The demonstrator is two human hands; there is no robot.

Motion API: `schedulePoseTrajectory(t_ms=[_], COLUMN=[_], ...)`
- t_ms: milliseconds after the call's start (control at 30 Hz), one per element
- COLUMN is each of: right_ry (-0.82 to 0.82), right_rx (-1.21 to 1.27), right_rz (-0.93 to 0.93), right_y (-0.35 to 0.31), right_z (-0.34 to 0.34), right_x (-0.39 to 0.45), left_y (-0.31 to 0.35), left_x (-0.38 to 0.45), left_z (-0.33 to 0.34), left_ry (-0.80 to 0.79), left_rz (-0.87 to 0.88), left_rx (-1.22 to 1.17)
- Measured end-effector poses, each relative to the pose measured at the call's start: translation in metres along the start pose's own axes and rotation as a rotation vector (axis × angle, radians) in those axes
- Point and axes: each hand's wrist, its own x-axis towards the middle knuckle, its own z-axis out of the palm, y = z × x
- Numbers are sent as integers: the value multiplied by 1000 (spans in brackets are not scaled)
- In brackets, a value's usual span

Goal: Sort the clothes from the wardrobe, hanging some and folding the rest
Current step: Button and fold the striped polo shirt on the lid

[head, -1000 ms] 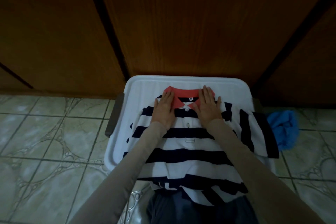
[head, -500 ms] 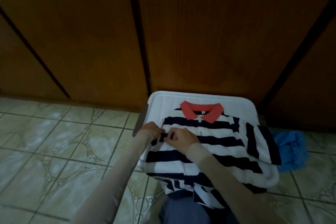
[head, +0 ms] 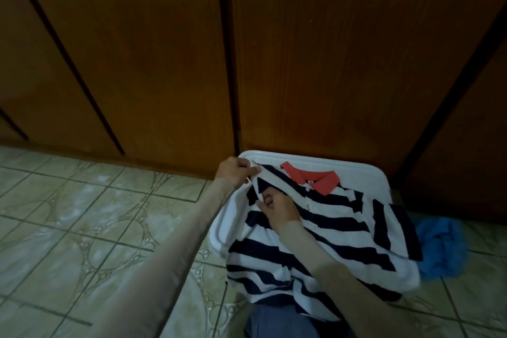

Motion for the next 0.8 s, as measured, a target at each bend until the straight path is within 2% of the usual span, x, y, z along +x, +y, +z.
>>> schedulePoseTrajectory(t_ms=[100, 167, 267, 333, 467, 567, 667, 800], right_ry=[-54, -105, -134, -113, -53, -3, 72, 77], right_rx=[327, 458, 592, 621, 708, 767, 749, 691], right_rz=[31, 52, 141, 179, 193, 201, 196, 196], right_y=[-2, -5, -7, -3, 3, 0, -2, -5], right_z=[-17, -30, -47, -51, -62, -78, -94, -113], right_x=[2, -1, -3, 0, 8, 6, 11, 17], left_y=[2, 3, 6, 12, 29, 38, 45, 58], left_x=[-1, -2, -2, -6, -15, -14, -14, -15], left_z=[-4, -2, 5, 9, 19, 19, 19, 32], left_ry=[81, 113, 144, 76, -226, -367, -372, -279], left_rz=[-31, -67, -64, 58, 422, 402, 355, 484], left_rx=[-106, -165, -66, 89, 226, 260, 237, 293])
